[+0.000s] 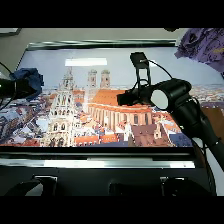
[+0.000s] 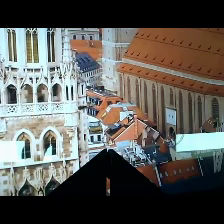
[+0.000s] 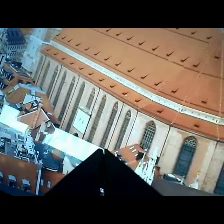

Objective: Fold the clothes and pants, and hang the long-sleeved shirts on hangers.

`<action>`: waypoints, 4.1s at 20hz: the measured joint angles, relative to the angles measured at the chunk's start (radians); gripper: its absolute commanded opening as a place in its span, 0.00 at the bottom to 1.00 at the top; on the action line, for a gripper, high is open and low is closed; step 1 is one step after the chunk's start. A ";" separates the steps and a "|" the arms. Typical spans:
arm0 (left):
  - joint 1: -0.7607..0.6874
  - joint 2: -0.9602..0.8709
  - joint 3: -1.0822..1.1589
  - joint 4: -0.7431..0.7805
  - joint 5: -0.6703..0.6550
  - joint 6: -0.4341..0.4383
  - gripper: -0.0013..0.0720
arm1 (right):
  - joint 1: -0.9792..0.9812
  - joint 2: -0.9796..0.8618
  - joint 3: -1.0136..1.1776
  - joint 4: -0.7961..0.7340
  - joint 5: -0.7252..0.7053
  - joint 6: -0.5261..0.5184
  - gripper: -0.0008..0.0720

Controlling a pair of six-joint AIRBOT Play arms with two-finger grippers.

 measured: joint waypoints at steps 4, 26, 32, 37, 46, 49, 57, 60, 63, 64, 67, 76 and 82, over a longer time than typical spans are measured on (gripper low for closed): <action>0.000 0.000 0.000 0.000 0.000 0.000 0.04 | 0.000 0.000 0.000 0.001 0.000 0.000 0.05; 0.000 0.000 0.000 0.000 0.000 0.000 0.04 | 0.000 0.000 0.000 0.000 0.001 0.000 0.05; 0.002 -0.014 -0.001 0.050 0.016 -0.037 1.00 | 0.000 0.000 0.000 0.001 0.001 0.000 0.05; 0.090 -0.140 0.005 0.280 0.240 -0.217 1.00 | 0.000 0.000 0.000 0.002 0.001 0.000 0.05; 0.280 -0.769 0.257 0.384 0.571 -0.286 1.00 | 0.000 0.000 0.000 0.002 0.001 0.000 0.05; 0.290 -0.924 0.358 0.388 0.596 -0.288 1.00 | 0.000 0.000 0.000 0.002 0.001 0.000 0.05; 0.286 -1.026 0.458 0.386 0.520 -0.262 0.04 | 0.000 0.000 0.000 0.000 0.001 0.000 0.05; 0.269 -0.961 0.469 0.350 0.424 -0.196 0.04 | 0.000 0.000 0.000 0.000 0.001 0.000 0.05; 0.236 -0.842 0.456 0.266 0.317 -0.141 0.04 | 0.000 0.000 0.000 0.001 0.001 0.000 0.05; 0.218 -0.787 0.433 0.241 0.278 -0.129 0.04 | 0.000 0.000 0.000 0.001 0.001 0.000 0.05; 0.141 -0.584 0.299 0.198 0.203 -0.121 0.04 | 0.000 0.000 0.000 0.003 0.000 0.000 0.05; -0.373 -0.130 -0.238 0.011 0.265 -0.309 0.04 | 0.000 0.000 0.000 0.002 0.000 0.000 0.05; -0.618 -0.240 -0.331 -0.013 0.424 -0.455 0.96 | 0.000 0.000 0.000 0.002 0.000 0.000 0.05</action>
